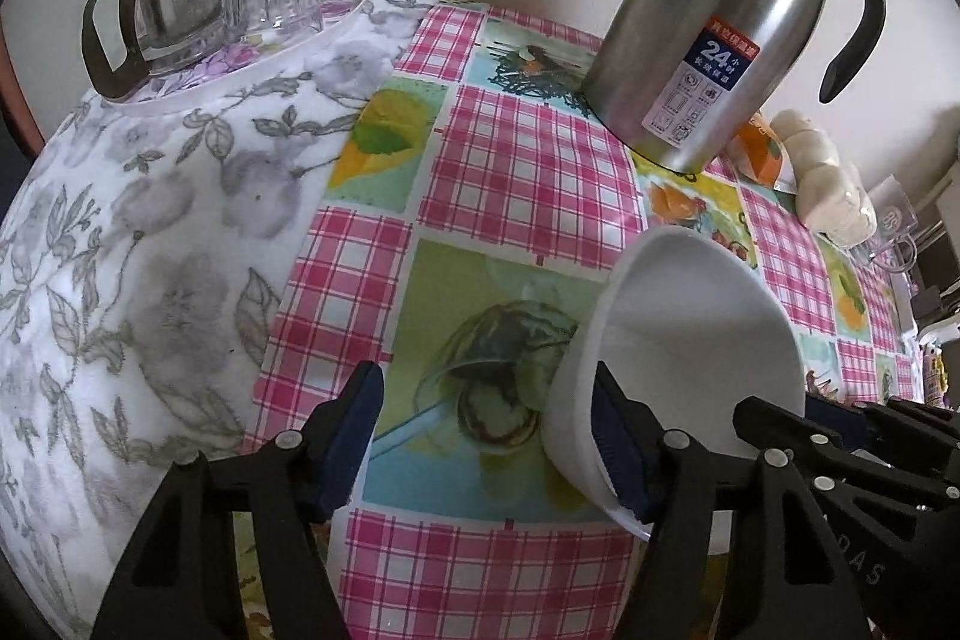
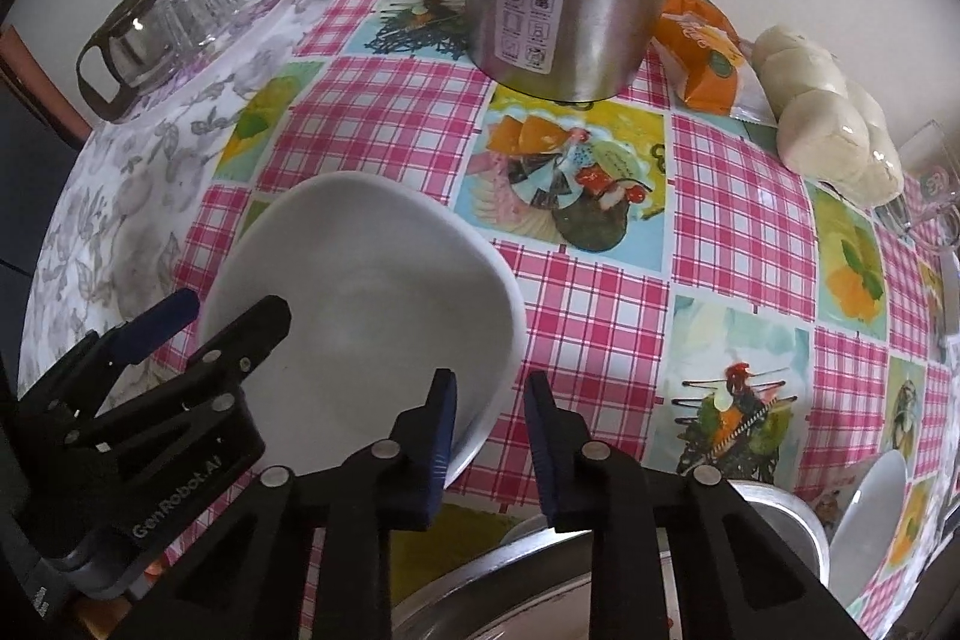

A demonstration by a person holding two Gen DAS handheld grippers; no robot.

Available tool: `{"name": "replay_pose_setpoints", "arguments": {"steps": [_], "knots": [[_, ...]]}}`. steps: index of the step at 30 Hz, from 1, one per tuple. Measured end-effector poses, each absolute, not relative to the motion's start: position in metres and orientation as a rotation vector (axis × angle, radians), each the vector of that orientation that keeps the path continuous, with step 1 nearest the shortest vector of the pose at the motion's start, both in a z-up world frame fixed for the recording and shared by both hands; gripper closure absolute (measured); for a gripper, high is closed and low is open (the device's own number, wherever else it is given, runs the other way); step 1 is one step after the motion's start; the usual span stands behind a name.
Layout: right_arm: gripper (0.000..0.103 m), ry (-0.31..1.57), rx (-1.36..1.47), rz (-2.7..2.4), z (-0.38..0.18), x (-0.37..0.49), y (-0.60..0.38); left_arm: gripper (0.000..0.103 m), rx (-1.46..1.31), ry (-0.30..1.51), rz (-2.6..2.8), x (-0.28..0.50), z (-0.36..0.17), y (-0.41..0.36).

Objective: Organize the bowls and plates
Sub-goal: 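Close both grippers on the square bowl rim, then lift the square bowl and carry it over the steel basin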

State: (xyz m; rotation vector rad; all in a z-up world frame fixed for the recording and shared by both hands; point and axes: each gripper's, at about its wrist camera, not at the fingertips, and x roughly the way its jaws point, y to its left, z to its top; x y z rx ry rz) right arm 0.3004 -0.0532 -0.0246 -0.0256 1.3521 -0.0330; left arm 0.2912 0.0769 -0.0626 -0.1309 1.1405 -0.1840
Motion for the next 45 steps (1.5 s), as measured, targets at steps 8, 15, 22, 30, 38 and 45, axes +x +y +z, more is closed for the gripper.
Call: {"name": "replay_pose_setpoints", "arguments": {"steps": [8, 15, 22, 30, 38, 45], "knots": [[0.084, 1.372, -0.035, -0.016, -0.029, 0.301, -0.048, 0.075, -0.173, 1.165, -0.247, 0.289, -0.060, 0.067], [0.084, 1.394, -0.033, 0.013, -0.033, 0.295, -0.044, 0.088, -0.201, 1.198, -0.243, 0.281, -0.061, 0.072], [0.084, 1.415, -0.058, 0.060, -0.034, 0.277, -0.024, 0.088, -0.243, 1.201, -0.219, 0.256, -0.064, 0.097], [0.084, 1.430, -0.086, 0.120, -0.035, 0.254, 0.002, 0.088, -0.320, 1.215, -0.190, 0.229, -0.077, 0.122], [0.084, 1.418, -0.080, 0.140, -0.035, 0.238, 0.015, 0.088, -0.342, 1.202, -0.149, 0.205, -0.075, 0.131], [0.084, 1.405, -0.043, 0.163, -0.029, 0.214, 0.019, 0.088, -0.344, 1.176, -0.123, 0.184, -0.064, 0.136]]}}
